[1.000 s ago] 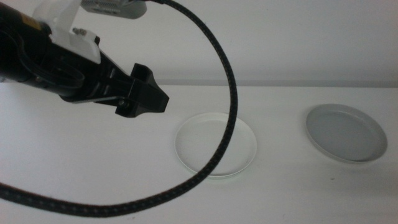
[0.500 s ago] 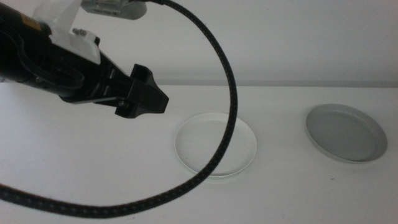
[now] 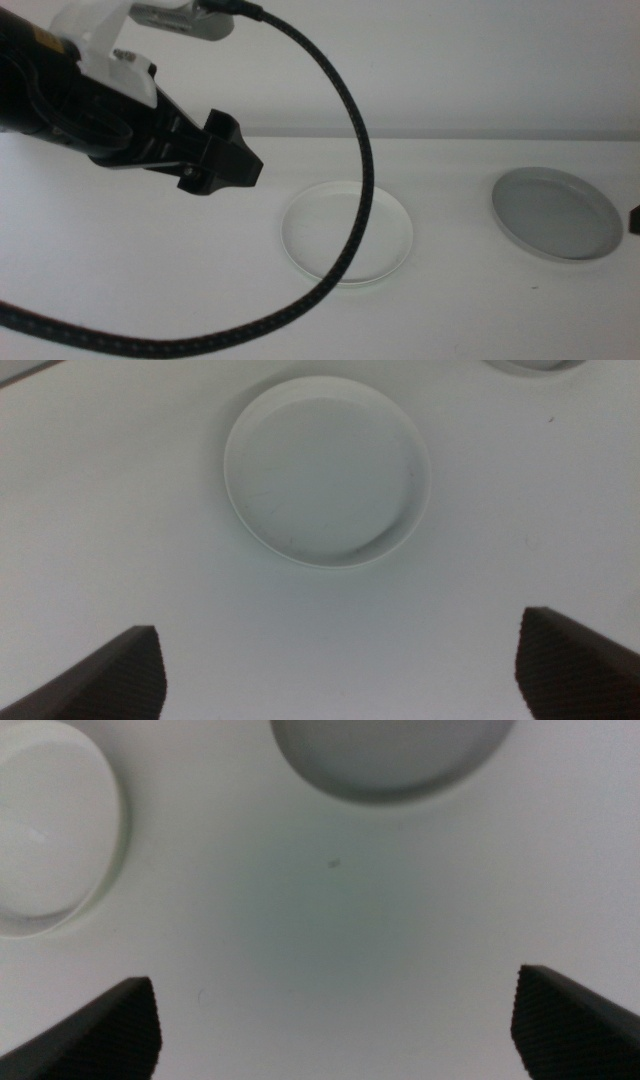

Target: Stack the three bowls on top of each other.

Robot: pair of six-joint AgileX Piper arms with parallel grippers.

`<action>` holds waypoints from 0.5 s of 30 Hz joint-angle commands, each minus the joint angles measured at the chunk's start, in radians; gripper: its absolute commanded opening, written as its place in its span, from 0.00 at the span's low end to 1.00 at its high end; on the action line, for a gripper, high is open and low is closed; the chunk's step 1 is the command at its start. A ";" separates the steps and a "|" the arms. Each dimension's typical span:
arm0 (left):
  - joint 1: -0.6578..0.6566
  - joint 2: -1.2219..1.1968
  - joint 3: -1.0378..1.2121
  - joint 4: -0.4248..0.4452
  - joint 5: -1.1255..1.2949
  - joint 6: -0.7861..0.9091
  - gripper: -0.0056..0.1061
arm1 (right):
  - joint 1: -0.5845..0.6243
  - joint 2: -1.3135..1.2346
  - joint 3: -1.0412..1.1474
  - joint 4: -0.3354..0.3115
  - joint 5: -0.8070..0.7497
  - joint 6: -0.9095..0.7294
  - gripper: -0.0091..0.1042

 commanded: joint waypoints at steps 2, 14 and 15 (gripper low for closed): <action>-0.008 -0.004 -0.006 0.005 0.006 -0.006 0.89 | -0.003 0.087 -0.011 -0.066 -0.007 0.115 0.90; -0.008 -0.004 -0.006 0.005 0.006 -0.006 0.89 | -0.322 0.557 -0.277 -0.026 -0.122 -0.082 0.89; -0.008 -0.004 -0.006 0.005 0.006 -0.006 0.89 | -0.322 0.601 -0.294 -0.026 -0.134 -0.094 0.88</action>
